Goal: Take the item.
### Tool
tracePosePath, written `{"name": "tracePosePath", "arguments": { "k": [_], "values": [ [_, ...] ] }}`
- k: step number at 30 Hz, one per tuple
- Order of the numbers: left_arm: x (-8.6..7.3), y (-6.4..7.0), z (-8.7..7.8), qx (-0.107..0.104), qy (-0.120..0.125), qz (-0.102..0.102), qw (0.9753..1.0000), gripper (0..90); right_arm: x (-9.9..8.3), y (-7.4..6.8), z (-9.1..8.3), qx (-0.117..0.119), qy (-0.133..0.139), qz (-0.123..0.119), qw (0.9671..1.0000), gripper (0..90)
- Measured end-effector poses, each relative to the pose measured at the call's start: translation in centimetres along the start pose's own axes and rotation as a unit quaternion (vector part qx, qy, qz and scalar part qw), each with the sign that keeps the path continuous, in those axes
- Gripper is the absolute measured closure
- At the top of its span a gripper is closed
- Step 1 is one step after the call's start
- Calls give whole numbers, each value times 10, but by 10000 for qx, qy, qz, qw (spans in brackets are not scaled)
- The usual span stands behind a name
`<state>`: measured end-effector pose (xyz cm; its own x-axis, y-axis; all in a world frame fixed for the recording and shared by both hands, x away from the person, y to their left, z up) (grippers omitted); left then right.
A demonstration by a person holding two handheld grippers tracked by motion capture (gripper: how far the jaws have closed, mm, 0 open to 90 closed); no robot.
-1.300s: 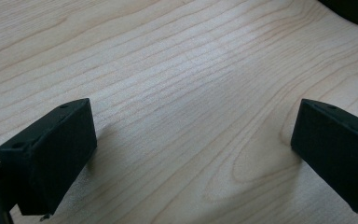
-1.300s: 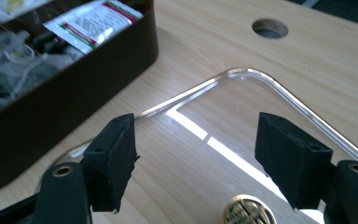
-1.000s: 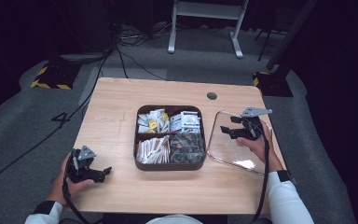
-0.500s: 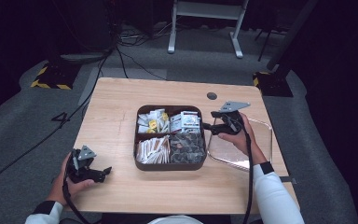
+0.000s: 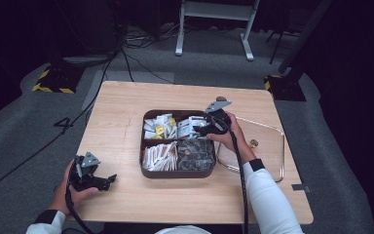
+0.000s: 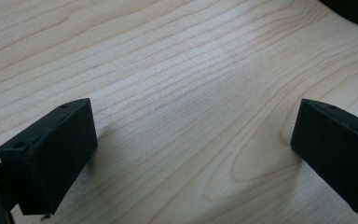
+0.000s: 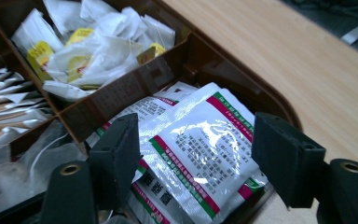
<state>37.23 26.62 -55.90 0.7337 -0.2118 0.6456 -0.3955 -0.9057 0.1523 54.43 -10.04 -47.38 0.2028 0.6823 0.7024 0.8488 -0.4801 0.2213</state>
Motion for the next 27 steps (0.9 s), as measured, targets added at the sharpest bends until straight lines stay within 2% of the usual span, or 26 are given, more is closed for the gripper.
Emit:
{"name": "tracePosePath", "arguments": {
  "k": [1, 4, 9, 15, 17, 19, 23, 25, 27],
  "values": [
    [0, 0, 0, -1, -1, -1, 10000, 4, 0, 0, 5, 38, -82, 49, 9999, 328],
    [0, 0, 0, 9, 13, 12, 10000, 4, -1, 2, 16, -50, -247, 61, 9997, 328],
    [0, 0, 0, 4, 11, -2, 10000, 5, -3, 6, 25, -76, -398, 134, 9991, 290],
    [0, 0, 0, -1, -1, -1, 10000, 4, -2, 7, 32, -173, -533, -16, 9984, 260],
    [0, 0, 0, -2, -4, 1, 10000, 4, -2, 5, 34, -113, -565, -55, 9983, 242],
    [0, 0, 0, -1, -3, -1, 10000, 5, 0, 2, 36, 48, -504, -72, 9987, 245],
    [0, 0, 0, 8, 14, -2, 10000, 4, 8, -14, 35, 642, -291, -163, 9974, 292],
    [0, 0, 0, 7, 13, -2, 10000, 5, 13, -16, 31, 599, -236, -269, 9976, 311],
    [0, 0, 0, 1, 0, 0, 10000, 5, 16, -11, 26, 435, -88, -159, 9989, 340]
  ]
}}
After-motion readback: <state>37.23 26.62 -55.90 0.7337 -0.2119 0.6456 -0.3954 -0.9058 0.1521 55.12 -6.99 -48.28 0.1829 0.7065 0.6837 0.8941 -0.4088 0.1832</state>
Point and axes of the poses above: each handheld gripper's, and its own axes: z roughly forward along the jaws, x roughly out of its top, y roughly to its right, the point moved 7 cm from there along z, roughly forward along the jaws, and after that the axes turned 11 degrees about -z, right-handed, at the moved point
